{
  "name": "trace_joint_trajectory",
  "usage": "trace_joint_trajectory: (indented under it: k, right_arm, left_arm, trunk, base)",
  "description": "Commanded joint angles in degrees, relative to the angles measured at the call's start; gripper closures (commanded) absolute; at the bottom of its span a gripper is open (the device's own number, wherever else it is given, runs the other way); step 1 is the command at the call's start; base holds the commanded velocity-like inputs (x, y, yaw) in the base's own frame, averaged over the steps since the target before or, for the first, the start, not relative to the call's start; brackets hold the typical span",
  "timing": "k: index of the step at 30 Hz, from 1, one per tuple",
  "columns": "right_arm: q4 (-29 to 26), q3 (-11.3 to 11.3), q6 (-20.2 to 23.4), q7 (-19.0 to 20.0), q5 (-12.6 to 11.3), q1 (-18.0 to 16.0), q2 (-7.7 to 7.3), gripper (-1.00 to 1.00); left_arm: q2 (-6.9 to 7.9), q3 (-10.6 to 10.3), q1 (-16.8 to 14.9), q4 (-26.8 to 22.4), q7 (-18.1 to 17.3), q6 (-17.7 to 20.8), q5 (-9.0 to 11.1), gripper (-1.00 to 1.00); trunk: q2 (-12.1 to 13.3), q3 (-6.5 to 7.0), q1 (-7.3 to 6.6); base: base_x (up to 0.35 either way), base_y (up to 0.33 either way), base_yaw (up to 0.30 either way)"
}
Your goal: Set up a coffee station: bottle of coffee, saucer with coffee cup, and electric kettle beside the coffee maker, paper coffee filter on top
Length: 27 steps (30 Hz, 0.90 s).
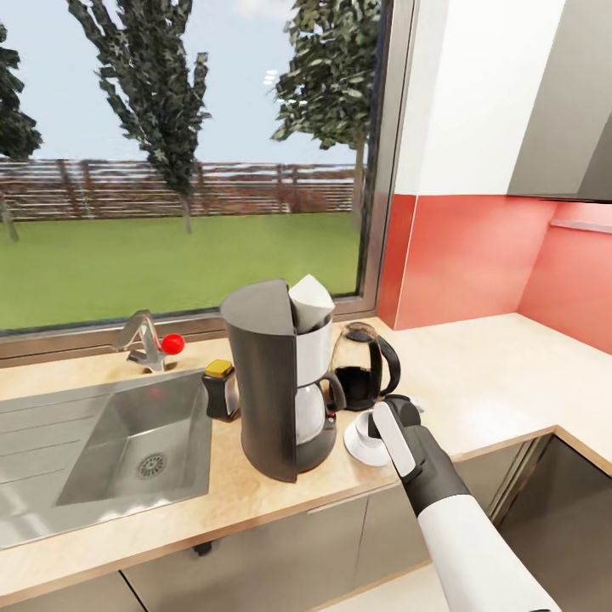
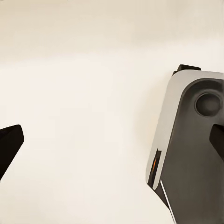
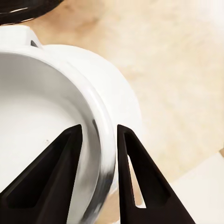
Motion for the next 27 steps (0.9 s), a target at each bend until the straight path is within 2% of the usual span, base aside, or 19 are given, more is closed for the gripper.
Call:
trace_joint_trajectory:
  k: [1,13,27]
  right_arm:
    - [0.0,0.1,0.1,-0.6,-0.5,-0.1,-0.04,1.0]
    - [3.1,0.1,-0.1,-0.4,-0.6,-0.1,-0.07,1.0]
    - [3.4,0.1,-0.5,-0.3,-0.6,-0.1,-0.09,1.0]
  left_arm:
    - [-0.02,-0.4,0.0,0.1,0.2,-0.2,0.1,-1.0]
    - [-0.1,-0.4,0.0,0.1,0.2,-0.2,0.1,-1.0]
    - [-0.11,-0.4,0.0,0.1,0.2,-0.2,0.1,-1.0]
  trunk:
    - [-0.1,-0.1,0.03]
    - [-0.1,-0.1,0.03]
    - [-0.1,-0.1,0.03]
  base:
    - [0.145,0.0,0.0]
    - [0.043,0.0,0.0]
    - [0.0,0.0,0.0]
